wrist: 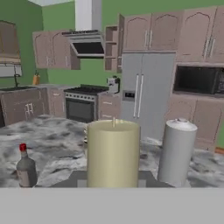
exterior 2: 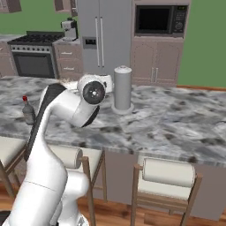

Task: Get the candle and the liquor from the cabinet and move them to the dining counter.

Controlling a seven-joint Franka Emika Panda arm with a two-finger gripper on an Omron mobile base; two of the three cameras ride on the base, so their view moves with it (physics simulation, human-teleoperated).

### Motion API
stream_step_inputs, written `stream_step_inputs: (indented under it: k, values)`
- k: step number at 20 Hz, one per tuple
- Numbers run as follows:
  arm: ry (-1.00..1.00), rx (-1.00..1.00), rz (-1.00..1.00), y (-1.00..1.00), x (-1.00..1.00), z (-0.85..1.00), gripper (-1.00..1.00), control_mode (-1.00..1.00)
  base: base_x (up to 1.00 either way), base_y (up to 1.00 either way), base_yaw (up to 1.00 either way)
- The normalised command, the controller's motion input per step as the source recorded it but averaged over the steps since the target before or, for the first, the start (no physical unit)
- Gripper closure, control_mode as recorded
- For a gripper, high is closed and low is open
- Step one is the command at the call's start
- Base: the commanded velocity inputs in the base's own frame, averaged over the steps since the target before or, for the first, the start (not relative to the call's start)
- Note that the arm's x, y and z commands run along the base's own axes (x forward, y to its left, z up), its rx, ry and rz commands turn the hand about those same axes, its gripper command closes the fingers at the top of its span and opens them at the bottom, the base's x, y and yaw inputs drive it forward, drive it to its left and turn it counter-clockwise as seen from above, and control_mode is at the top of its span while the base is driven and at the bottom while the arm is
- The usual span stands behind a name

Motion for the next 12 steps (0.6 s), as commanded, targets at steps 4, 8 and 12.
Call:
stream_step_inputs:
  k: [4, 8, 12]
  values:
    - [0.08, 0.0, 0.52, 0.04, 1.0, -0.72, 1.0, -1.0, 0.0, 0.0, 0.0]
    - [0.11, 0.0, 0.47, 0.0, 0.91, -0.56, 1.0, -1.0, 0.0, 0.0, 0.0]
    - [0.22, 0.01, 0.39, -0.01, 0.59, -0.37, 1.0, -1.0, 0.0, 0.0, 0.0]
